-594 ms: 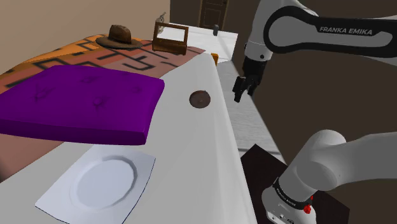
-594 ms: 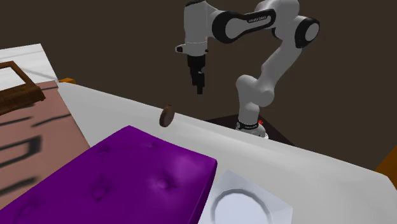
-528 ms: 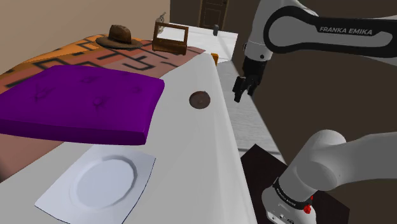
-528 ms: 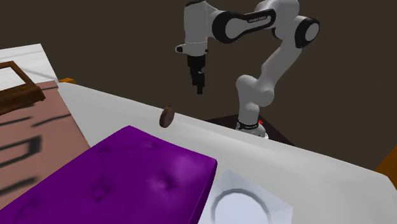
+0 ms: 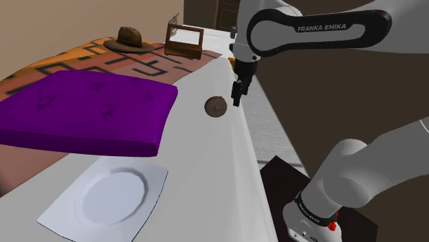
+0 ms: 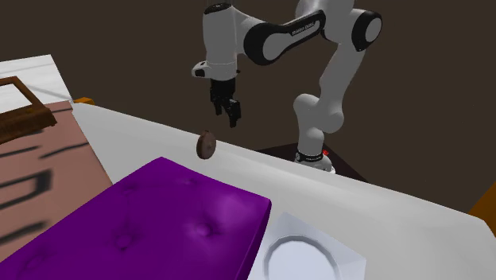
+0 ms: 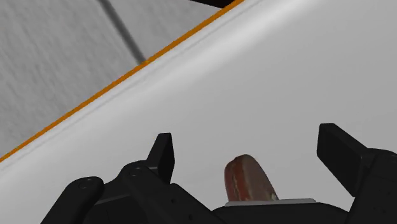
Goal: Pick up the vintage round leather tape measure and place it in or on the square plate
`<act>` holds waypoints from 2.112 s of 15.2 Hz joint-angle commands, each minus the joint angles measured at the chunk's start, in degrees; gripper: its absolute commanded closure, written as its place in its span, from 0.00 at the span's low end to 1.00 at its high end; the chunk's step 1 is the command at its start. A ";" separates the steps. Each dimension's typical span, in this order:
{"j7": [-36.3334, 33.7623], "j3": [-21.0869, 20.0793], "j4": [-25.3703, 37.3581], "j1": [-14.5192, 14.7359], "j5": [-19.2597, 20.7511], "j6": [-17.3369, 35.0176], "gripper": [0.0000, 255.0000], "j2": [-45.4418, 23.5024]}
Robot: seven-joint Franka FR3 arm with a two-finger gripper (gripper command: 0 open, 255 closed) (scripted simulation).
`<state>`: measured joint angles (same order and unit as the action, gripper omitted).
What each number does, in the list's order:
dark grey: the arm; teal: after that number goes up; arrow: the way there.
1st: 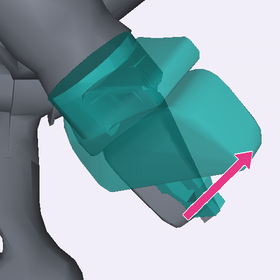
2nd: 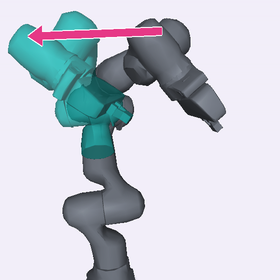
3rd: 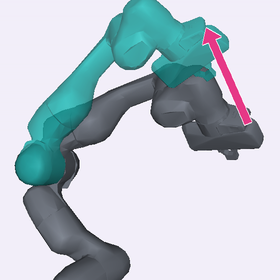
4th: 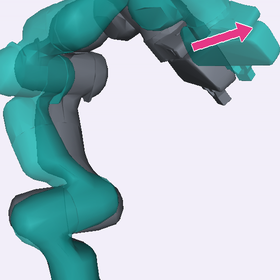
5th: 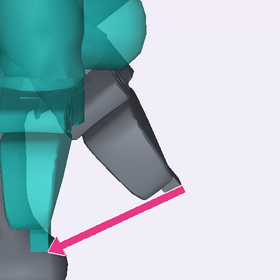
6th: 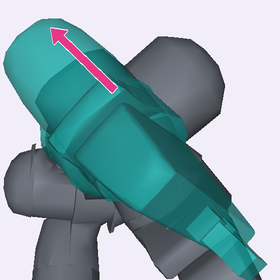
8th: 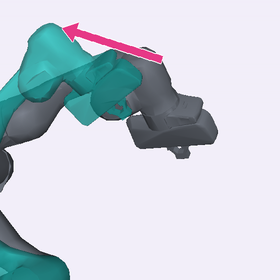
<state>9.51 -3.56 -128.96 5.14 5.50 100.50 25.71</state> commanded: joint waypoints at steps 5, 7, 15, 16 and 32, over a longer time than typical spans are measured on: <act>6.50 -1.61 4.53 2.19 3.00 2.79 0.00 -7.86; 6.46 -1.48 3.07 2.11 3.11 4.34 0.00 -7.93; 6.36 -1.24 0.57 1.94 3.35 7.11 0.00 -8.17; 6.36 -1.24 0.57 1.94 3.35 7.11 0.00 -8.17; 28.56 2.44 10.36 4.54 -1.22 2.93 0.00 -14.99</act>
<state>29.71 -2.35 -121.84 9.03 5.70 104.77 13.07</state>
